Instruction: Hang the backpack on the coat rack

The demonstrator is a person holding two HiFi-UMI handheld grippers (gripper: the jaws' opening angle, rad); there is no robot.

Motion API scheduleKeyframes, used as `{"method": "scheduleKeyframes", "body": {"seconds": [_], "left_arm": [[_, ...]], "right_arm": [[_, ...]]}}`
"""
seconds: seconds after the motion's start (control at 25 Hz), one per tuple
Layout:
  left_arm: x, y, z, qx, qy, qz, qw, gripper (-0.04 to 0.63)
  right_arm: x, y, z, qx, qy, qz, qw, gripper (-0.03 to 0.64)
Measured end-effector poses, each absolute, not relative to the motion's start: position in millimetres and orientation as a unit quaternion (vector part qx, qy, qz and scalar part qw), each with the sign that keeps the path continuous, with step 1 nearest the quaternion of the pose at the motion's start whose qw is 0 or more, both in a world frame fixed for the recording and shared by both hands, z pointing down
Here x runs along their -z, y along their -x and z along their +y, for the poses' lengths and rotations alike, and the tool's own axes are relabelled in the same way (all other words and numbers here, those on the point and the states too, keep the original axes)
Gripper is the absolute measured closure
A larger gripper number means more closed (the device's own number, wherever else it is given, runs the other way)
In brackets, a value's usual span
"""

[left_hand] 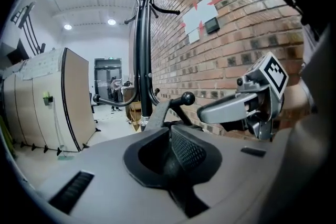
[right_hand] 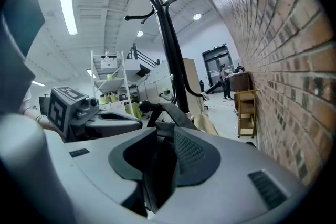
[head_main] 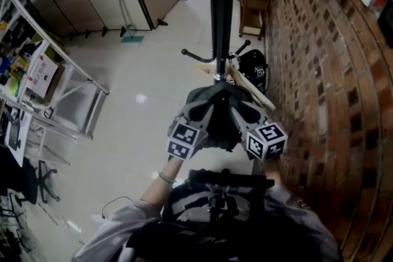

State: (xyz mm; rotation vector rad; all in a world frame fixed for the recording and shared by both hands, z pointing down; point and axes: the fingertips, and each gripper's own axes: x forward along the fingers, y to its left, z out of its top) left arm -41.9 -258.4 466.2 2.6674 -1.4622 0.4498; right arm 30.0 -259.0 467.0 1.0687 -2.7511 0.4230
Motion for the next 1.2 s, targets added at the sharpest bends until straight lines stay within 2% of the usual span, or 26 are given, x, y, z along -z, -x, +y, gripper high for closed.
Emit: {"method": "scheduleKeyframes", "body": {"seconds": [0.16,0.2,0.24,0.28,0.64,1.2], "left_arm": [[-462,31,-257,-0.122,-0.872,-0.471,0.048,0.589],[-461,30,-255,-0.116,-0.874,-0.470,0.052,0.589],[-459,29,-254,-0.110,-0.875,-0.468,0.055,0.589],[-459,28,-252,-0.104,-0.877,-0.465,0.058,0.589],[-459,24,-245,-0.101,-0.888,-0.445,0.058,0.589],[-473,22,-234,-0.116,-0.893,-0.429,0.066,0.589]], "right_arm": [[-458,-26,-258,-0.151,-0.392,-0.906,0.049,0.522],[-454,-26,-257,-0.150,-0.403,-0.902,0.044,0.548],[-451,-26,-255,-0.151,-0.412,-0.898,0.040,0.608],[-448,-25,-253,-0.152,-0.418,-0.895,0.038,0.614],[-456,-22,-244,-0.148,-0.434,-0.886,0.067,0.615],[-468,-19,-234,-0.160,-0.445,-0.878,0.075,0.617]]}}
